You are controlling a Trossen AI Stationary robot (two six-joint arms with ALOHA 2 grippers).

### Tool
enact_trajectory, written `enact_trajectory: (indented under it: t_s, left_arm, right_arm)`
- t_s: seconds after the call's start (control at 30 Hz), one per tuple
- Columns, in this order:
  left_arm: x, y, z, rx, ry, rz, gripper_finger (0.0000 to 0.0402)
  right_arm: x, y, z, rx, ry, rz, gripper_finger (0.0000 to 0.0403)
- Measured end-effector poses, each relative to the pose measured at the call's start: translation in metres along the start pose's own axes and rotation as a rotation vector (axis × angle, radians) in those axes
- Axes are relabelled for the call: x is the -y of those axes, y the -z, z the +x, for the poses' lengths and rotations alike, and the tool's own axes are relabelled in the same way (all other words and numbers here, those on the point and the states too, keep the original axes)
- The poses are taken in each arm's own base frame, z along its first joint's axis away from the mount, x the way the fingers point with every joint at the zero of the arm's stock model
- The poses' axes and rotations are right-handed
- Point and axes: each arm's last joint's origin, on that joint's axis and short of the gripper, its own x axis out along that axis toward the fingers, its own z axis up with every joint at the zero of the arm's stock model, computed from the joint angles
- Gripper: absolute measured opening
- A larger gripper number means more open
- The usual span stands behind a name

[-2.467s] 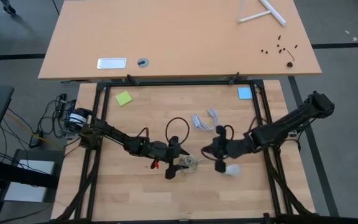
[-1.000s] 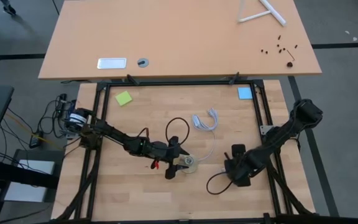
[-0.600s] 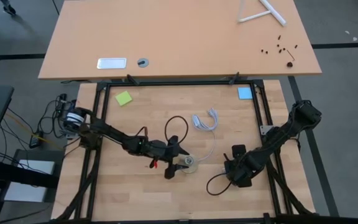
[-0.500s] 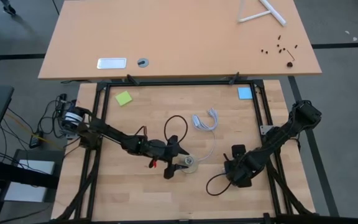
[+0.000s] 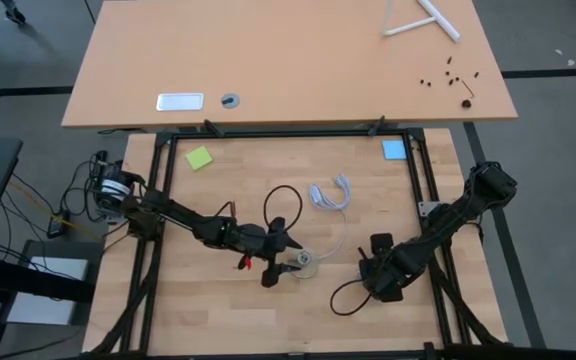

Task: Screw lightbulb
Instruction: Insert the lightbulb into the lamp

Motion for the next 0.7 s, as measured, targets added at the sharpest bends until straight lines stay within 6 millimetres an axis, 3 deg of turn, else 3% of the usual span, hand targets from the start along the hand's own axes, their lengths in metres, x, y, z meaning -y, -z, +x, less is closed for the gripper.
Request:
enact_trajectory:
  t_s: [0.27,0.5,0.7]
  left_arm:
    - [0.0,0.0,0.0,-0.003,-0.001,0.0,0.0303]
    - [0.0,0.0,0.0,-0.001,-0.001,0.0,0.0303]
    - [0.0,-0.001,0.0,0.014,0.002,0.001,0.0303]
  right_arm:
    - [0.003,0.007,0.014,0.003,-0.002,0.006,0.0345]
    - [0.003,0.008,0.015,-0.001,0.0,0.012,0.0344]
    - [0.003,0.009,0.014,-0.032,-0.015,0.028,0.0295]
